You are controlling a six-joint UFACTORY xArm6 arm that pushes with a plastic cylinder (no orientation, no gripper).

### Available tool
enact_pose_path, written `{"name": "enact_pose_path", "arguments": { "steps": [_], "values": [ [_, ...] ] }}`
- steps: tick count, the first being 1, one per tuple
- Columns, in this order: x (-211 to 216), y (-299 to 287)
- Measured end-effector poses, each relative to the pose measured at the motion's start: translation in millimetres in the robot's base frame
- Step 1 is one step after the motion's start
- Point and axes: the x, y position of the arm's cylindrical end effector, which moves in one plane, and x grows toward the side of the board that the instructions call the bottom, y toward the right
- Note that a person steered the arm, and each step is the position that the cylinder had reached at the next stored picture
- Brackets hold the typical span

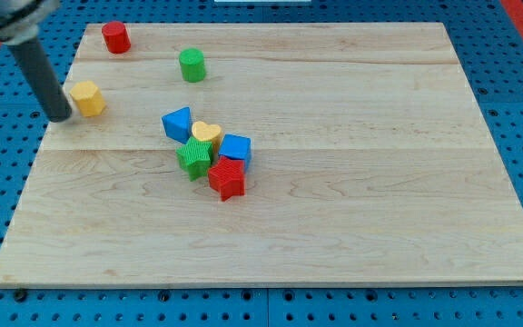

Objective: Slide yellow hexagon towards red circle

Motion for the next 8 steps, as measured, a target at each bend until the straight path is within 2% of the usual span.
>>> {"name": "enact_pose_path", "arguments": {
  "steps": [1,2,3,4,6,7,8],
  "values": [
    [-27,29],
    [-1,14],
    [22,25],
    [0,70],
    [-70,105],
    [-72,137],
    [-104,126]
  ]
}}
